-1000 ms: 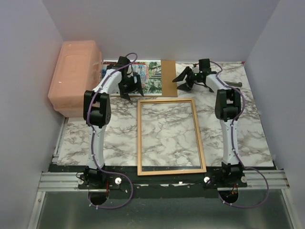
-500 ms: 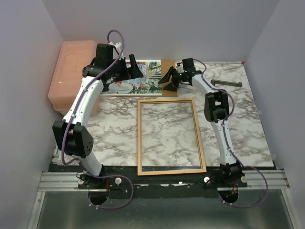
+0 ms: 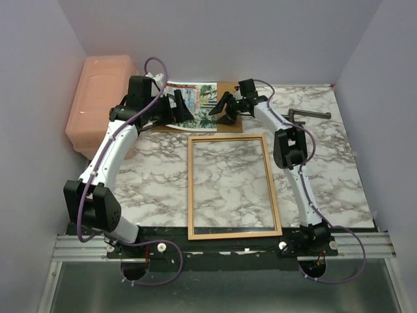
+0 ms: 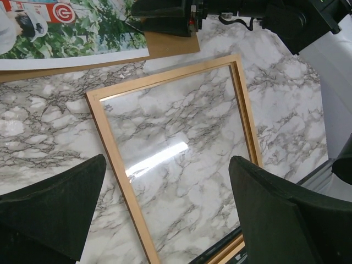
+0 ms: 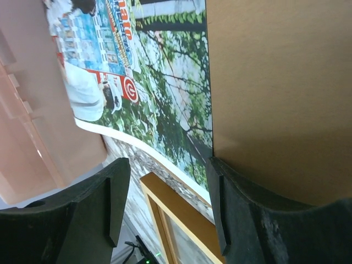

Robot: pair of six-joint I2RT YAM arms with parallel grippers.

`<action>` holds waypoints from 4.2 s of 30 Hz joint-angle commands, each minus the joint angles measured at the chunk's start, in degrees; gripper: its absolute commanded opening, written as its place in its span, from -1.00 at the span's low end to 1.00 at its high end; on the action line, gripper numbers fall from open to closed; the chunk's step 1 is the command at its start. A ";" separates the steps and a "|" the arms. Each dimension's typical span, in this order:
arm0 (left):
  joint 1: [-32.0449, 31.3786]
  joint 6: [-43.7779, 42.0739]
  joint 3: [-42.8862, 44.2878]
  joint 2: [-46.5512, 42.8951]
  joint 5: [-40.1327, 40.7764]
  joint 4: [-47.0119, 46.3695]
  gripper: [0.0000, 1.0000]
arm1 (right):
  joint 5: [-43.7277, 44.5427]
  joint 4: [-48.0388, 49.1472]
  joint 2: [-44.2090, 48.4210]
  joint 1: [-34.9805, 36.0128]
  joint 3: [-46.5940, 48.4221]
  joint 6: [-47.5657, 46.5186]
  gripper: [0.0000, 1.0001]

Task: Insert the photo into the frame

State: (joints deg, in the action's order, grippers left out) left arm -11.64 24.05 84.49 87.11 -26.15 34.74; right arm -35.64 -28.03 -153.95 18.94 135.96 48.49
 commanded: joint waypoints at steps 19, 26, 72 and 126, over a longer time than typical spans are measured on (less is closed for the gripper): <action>1.85 -2.60 -9.43 -9.01 3.10 -0.84 0.96 | -8.66 26.33 -7.59 9.95 -5.74 21.97 0.32; 3.36 -3.15 -12.61 -11.27 2.85 -1.01 0.96 | -6.37 50.84 1.42 9.80 -21.52 30.39 0.39; 8.09 4.16 -16.10 -5.64 -2.47 -8.64 0.97 | -0.18 55.28 -4.65 4.97 -3.16 23.58 0.91; 9.71 2.40 -24.78 -14.26 -3.38 -7.63 0.97 | 4.50 56.69 18.11 8.48 -29.39 22.92 -0.10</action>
State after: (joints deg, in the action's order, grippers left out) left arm -2.31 27.24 60.64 76.16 -27.77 26.20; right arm -27.86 24.69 -142.87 26.83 110.65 72.55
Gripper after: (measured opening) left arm 0.984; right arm 0.461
